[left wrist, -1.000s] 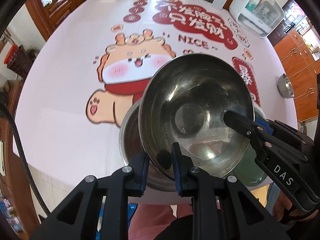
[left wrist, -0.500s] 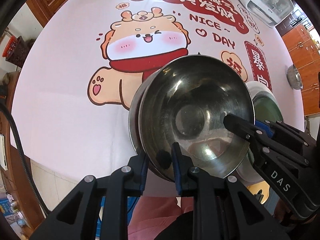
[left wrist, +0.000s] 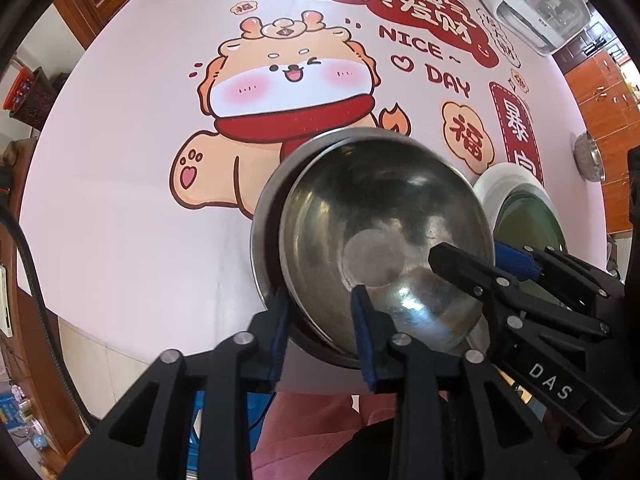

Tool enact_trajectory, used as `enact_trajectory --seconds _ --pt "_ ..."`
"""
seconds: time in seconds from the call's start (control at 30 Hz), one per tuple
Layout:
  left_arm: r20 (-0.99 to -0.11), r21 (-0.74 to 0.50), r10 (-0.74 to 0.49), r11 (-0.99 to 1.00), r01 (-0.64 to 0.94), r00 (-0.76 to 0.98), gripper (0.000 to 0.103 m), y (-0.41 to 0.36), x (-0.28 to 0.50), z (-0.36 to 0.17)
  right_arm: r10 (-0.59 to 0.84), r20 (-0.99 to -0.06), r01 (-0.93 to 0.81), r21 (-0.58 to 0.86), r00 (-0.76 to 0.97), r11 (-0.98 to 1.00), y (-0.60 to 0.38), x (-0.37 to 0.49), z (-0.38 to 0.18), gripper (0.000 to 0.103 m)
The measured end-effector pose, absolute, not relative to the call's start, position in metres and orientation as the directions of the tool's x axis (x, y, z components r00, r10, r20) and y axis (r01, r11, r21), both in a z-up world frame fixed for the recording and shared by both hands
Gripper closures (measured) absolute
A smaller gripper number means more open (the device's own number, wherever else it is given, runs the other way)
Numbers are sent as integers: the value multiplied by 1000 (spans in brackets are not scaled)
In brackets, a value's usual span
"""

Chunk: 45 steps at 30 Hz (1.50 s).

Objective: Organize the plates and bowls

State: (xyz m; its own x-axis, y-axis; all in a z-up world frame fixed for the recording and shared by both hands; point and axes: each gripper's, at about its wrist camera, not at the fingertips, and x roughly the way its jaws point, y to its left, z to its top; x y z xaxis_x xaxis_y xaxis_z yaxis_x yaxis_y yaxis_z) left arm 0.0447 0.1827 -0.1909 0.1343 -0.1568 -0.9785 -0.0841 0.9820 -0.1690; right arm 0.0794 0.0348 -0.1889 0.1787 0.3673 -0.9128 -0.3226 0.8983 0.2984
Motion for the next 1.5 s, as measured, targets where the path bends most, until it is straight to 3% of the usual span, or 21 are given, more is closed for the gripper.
enact_trajectory --seconds 0.53,0.7,0.8,0.87,0.9,1.5 --pt "-956 -160 -138 985 -67 257 67 150 52 -147 447 -855 -283 374 264 883 -23 92 -158 64" --pt "-950 -153 -136 988 -37 280 61 124 56 -134 448 -846 -258 382 290 888 -54 94 -149 64" --pt "-947 -149 -140 989 -10 289 60 103 60 -127 443 -843 -235 384 304 893 -76 95 -146 62" --pt "-945 -144 -142 990 15 295 59 86 64 -122 444 -838 -217 391 318 894 -91 95 -143 50" --pt "-943 -140 -142 990 28 299 57 76 66 -119 444 -834 -207 396 326 895 -99 95 -141 49" --pt "-914 -115 -192 968 225 358 49 -80 108 -87 340 -832 -12 373 437 928 -260 96 -127 46"
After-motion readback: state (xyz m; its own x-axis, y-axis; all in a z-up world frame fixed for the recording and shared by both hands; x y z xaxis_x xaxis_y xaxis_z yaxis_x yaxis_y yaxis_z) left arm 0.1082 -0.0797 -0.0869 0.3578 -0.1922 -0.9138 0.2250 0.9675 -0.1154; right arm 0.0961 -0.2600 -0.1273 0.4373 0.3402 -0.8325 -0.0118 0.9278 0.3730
